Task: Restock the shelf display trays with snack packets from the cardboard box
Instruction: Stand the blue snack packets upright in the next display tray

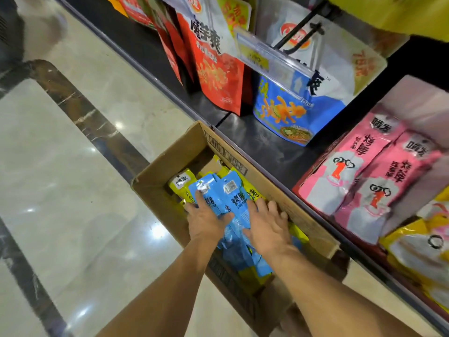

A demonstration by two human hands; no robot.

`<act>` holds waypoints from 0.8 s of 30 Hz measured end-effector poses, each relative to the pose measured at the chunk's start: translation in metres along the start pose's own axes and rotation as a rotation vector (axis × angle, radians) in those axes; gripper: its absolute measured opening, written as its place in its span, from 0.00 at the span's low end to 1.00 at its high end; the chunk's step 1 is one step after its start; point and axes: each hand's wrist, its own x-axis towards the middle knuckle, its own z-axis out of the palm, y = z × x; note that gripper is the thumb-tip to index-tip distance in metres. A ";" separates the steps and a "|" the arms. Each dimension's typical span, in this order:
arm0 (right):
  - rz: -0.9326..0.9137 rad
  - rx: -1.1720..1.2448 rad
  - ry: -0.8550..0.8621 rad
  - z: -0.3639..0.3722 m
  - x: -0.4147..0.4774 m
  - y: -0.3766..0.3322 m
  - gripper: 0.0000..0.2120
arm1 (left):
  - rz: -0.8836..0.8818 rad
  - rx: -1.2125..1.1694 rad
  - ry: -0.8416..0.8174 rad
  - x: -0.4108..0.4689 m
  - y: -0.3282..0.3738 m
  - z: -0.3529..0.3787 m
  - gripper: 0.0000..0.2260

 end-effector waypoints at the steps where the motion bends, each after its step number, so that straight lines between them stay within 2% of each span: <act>1: 0.003 0.013 0.003 0.000 -0.001 -0.001 0.32 | 0.000 -0.026 0.013 0.000 0.000 0.000 0.53; 5: 0.021 0.073 -0.011 -0.002 -0.005 -0.003 0.29 | -0.045 -0.122 0.066 -0.002 0.001 0.001 0.54; 6: 0.027 0.093 -0.015 -0.003 -0.006 -0.003 0.28 | -0.056 -0.176 0.094 -0.003 0.001 0.001 0.49; 8: 0.050 0.145 -0.018 -0.005 -0.007 -0.004 0.27 | -0.073 -0.328 0.116 -0.006 0.002 0.000 0.31; 10: 0.074 0.202 -0.012 -0.007 -0.006 -0.005 0.24 | -0.068 -0.413 0.051 -0.010 0.004 -0.002 0.15; 12: 0.100 0.279 0.005 -0.011 -0.007 -0.004 0.20 | -0.045 -0.447 0.009 -0.011 -0.001 -0.002 0.07; 20: 0.151 0.475 0.045 -0.030 -0.022 0.000 0.11 | -0.061 -0.821 -0.138 -0.037 -0.006 -0.019 0.07; 24: 0.163 0.534 0.089 -0.045 -0.034 0.000 0.12 | 0.060 -0.826 -0.090 -0.050 -0.002 -0.031 0.10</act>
